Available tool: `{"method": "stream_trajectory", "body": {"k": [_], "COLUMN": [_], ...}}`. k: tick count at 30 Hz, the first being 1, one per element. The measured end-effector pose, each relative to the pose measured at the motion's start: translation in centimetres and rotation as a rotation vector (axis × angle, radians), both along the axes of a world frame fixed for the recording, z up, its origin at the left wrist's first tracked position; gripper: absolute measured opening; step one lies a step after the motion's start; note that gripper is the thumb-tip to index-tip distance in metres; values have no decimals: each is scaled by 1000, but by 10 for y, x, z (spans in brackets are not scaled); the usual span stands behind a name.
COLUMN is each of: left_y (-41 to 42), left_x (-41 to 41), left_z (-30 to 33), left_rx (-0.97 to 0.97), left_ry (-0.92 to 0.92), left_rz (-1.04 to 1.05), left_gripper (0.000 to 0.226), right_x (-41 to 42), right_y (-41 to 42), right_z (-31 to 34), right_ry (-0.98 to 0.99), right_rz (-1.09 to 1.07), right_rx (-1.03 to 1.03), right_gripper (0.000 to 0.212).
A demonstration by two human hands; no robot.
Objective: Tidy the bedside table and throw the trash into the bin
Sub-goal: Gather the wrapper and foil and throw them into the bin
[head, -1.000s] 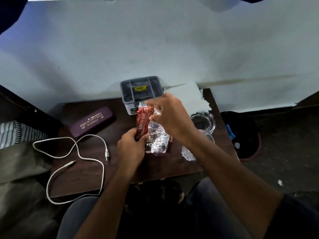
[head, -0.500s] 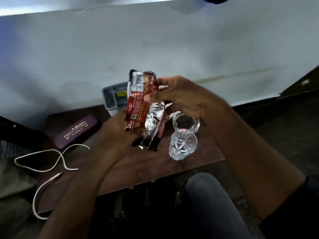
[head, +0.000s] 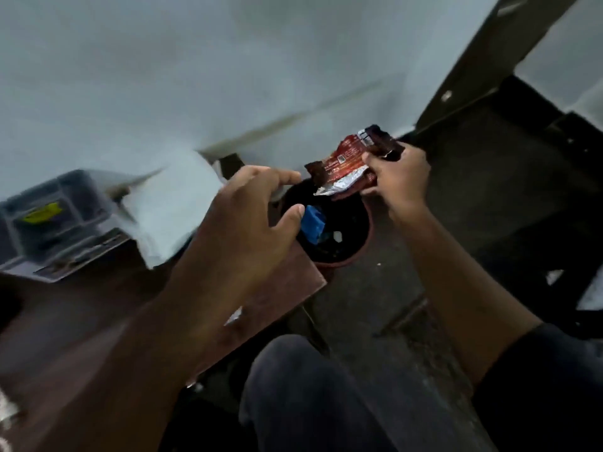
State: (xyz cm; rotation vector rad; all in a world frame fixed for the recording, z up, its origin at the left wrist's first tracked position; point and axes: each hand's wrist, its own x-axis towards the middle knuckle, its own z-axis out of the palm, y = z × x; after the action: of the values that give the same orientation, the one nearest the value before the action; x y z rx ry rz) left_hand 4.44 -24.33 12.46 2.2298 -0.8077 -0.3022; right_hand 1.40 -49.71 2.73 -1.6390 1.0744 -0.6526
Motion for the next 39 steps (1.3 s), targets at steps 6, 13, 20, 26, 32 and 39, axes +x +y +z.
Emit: {"method": "stream_trajectory", "body": {"k": [6,13,20,26,32,39], "left_y": [-27,-21,-19,-20,-7,-2], "left_x": [-20,-22,-26,-35,-42,-44], "left_z": [-39,-62,-68,-63,-55,-56], "left_rx": [52,118,128,94,43,-9], "left_ry": [35,73,96,98,98,70], "left_rz": [-74,-73,-74,-93,-83,-56], "left_gripper": [42,47,46,45,43,38], "right_x": [-9,13,31,29,39,47], "right_y": [-13,17,15,5,-2,5], "right_z": [-106,-191,-206,-207,-216,-221], "right_ry": [353,536,552,699,826,773], "right_rz": [-96,-33,134,301,519,608], "right_rx": [-215,-118,-44,-216,23,-9], "right_gripper": [15,26,25,17,37,42]}}
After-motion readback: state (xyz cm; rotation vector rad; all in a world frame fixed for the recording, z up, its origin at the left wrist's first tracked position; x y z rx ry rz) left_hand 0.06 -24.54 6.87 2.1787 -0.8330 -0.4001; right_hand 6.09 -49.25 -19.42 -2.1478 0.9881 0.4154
